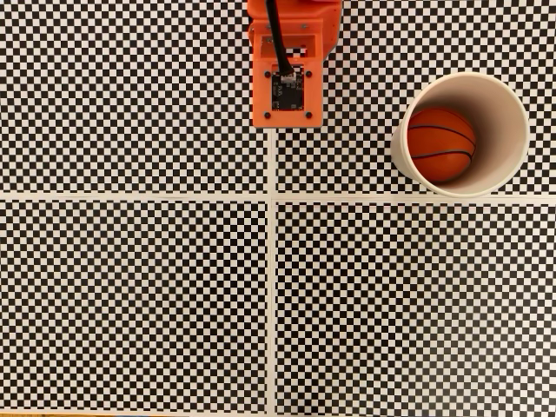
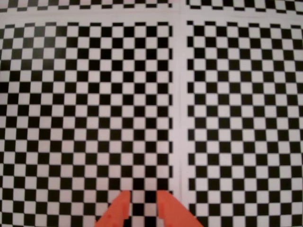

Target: Grasp basketball and place into cup.

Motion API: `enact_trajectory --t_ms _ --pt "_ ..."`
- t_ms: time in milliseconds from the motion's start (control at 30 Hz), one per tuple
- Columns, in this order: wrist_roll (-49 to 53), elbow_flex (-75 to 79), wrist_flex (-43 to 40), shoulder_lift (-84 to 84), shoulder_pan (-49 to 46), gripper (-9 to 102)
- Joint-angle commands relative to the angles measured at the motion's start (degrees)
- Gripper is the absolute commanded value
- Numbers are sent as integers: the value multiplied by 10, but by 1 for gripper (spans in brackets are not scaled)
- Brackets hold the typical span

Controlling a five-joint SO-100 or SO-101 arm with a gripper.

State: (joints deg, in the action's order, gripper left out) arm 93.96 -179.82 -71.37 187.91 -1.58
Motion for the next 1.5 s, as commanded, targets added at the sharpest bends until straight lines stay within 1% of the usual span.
enact_trajectory --t_ms 0,1467 --pt "-4 -20 -4 6 -2 0" --pt "-4 -20 -4 6 -2 0"
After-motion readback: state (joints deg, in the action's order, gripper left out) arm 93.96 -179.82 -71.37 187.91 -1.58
